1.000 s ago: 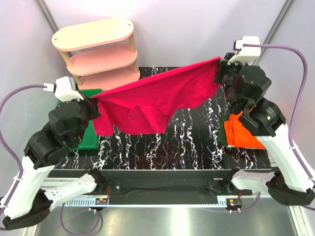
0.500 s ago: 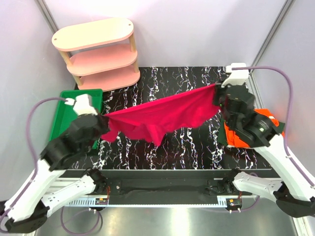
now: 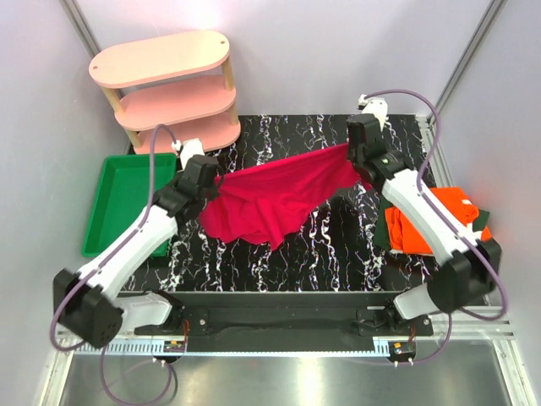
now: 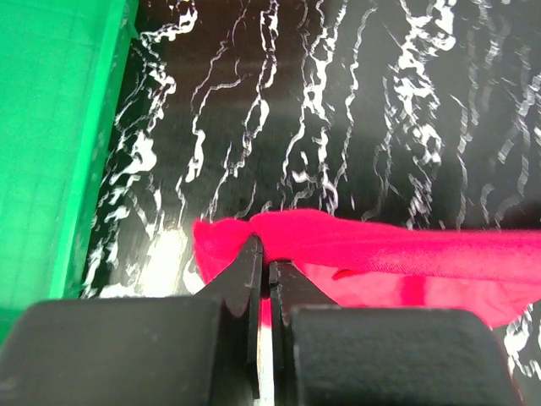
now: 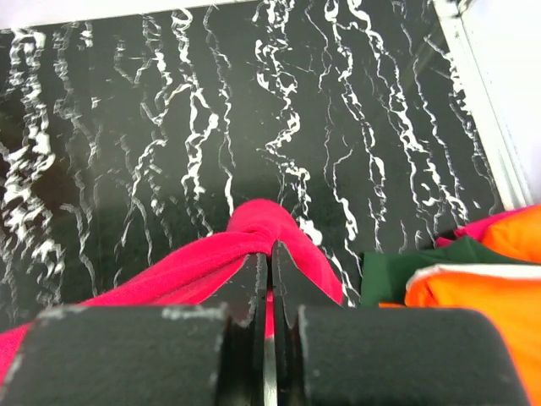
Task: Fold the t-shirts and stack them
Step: Flatten out the tshirt
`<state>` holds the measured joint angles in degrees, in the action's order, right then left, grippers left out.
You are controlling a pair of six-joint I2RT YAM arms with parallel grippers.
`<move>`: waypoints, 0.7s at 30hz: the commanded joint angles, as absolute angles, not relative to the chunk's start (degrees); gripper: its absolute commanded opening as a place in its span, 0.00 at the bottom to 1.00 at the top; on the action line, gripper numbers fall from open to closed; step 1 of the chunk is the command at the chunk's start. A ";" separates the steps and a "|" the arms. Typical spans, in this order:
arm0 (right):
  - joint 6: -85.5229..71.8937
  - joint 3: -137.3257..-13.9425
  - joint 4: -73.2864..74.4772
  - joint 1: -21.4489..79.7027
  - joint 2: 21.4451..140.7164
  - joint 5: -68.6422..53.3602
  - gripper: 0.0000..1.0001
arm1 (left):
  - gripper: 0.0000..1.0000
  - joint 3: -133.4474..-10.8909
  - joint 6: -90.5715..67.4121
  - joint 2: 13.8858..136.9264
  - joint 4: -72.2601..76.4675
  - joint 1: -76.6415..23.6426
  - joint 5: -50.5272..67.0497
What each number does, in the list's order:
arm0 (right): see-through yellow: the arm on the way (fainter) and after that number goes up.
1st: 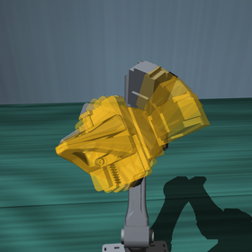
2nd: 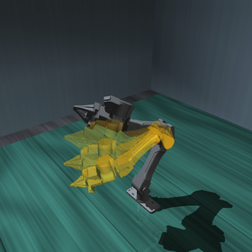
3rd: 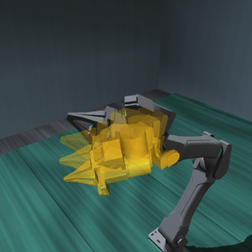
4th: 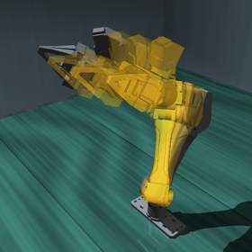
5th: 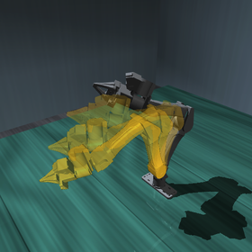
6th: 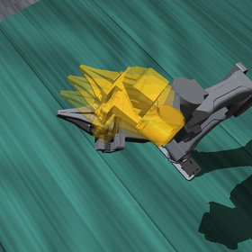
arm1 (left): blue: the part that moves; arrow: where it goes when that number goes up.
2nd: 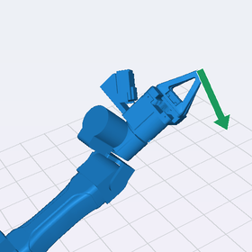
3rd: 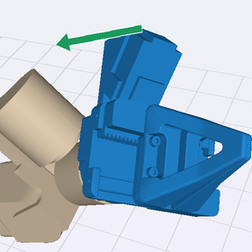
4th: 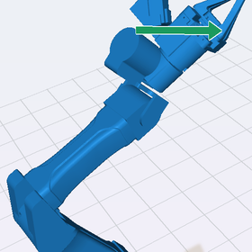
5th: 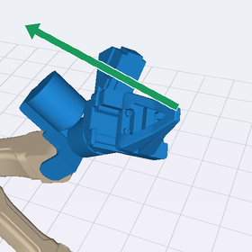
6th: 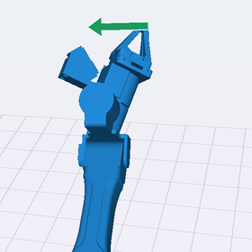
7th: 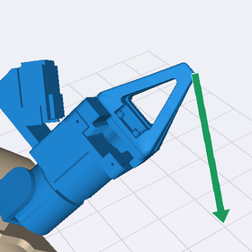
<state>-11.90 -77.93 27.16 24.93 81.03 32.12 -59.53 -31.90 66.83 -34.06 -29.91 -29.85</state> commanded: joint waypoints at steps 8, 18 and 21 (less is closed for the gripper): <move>-16.00 -95.60 20.48 14.60 103.61 28.04 0.00 | 0.00 -72.93 -27.86 91.81 -21.18 -20.22 -22.51; -14.86 -110.73 20.65 12.22 120.92 24.53 0.00 | 0.01 -87.35 -28.12 109.33 -22.50 -17.67 -19.77; -15.55 -115.83 22.05 12.13 122.78 21.89 0.14 | 0.30 -89.82 -28.56 110.92 -22.85 -17.67 -19.43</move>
